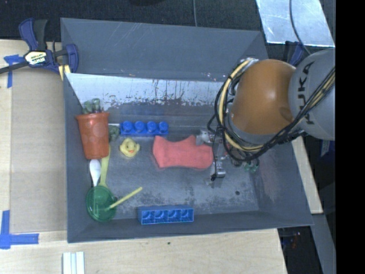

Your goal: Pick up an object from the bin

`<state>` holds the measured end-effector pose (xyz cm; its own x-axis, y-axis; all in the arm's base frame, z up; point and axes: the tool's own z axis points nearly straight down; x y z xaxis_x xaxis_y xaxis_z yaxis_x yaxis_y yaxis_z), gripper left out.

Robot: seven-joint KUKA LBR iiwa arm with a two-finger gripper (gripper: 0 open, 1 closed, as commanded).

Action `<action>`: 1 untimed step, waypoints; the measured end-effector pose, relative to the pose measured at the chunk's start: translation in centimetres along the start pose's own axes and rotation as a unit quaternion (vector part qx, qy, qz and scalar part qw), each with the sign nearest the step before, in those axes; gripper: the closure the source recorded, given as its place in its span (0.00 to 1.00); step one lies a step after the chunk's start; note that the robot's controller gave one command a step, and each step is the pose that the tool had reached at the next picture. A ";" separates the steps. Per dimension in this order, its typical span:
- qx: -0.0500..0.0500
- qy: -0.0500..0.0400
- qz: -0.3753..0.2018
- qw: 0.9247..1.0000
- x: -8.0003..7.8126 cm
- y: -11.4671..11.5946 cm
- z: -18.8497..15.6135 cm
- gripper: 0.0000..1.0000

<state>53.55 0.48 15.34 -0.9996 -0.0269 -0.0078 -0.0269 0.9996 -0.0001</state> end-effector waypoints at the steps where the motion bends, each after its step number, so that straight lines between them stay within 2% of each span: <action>1: -0.001 -0.004 0.078 0.997 0.3 0.7 5.2 0.00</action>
Offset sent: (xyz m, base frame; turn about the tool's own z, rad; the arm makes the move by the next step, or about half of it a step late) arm 0.0306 -0.0279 -0.0694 0.0225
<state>53.29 1.15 10.13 -0.9914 0.1296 -0.0164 0.1295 0.9916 0.0036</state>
